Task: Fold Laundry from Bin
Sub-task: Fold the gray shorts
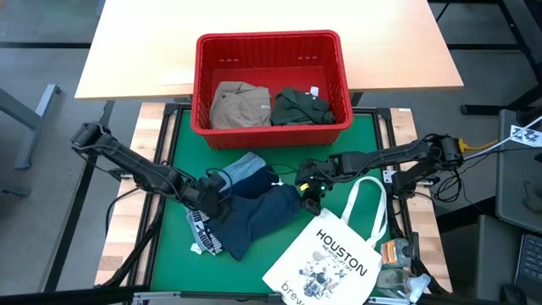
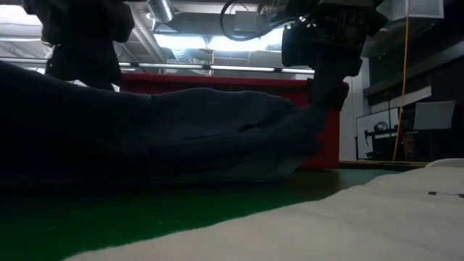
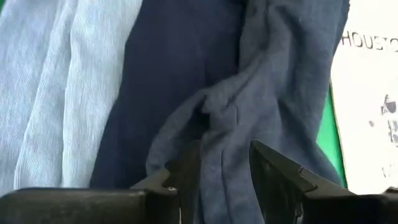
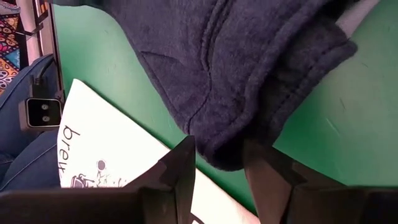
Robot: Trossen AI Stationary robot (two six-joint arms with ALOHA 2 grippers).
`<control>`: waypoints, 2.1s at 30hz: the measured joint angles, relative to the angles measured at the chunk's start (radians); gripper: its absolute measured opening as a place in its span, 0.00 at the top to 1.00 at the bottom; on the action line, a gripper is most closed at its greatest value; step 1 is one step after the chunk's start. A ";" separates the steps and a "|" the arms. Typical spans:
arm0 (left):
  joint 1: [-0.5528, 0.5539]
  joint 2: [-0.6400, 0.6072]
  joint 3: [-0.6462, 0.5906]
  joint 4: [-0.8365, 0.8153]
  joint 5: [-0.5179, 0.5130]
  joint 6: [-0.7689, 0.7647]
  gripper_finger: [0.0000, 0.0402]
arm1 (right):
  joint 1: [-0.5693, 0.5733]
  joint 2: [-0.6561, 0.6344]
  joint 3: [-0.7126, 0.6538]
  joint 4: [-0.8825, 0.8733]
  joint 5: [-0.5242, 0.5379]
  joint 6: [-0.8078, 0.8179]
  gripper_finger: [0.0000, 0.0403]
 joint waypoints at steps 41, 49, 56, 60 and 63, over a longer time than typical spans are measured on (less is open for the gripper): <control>0.145 -0.040 0.001 -0.092 0.069 0.199 0.99 | 0.002 0.062 -0.001 0.007 0.044 -0.001 0.90; 0.205 -0.040 0.001 -0.093 0.069 0.351 0.91 | 0.002 0.063 -0.001 0.013 0.045 -0.001 0.90; 0.230 -0.043 0.001 -0.083 0.138 0.389 0.73 | 0.001 0.063 -0.001 0.013 0.046 -0.001 0.90; 0.241 -0.067 0.001 -0.023 0.323 0.387 0.64 | 0.001 0.063 -0.001 0.013 0.047 -0.001 0.90; 0.237 -0.074 0.001 -0.035 0.483 0.337 0.61 | 0.001 0.063 -0.001 0.013 0.047 -0.001 0.90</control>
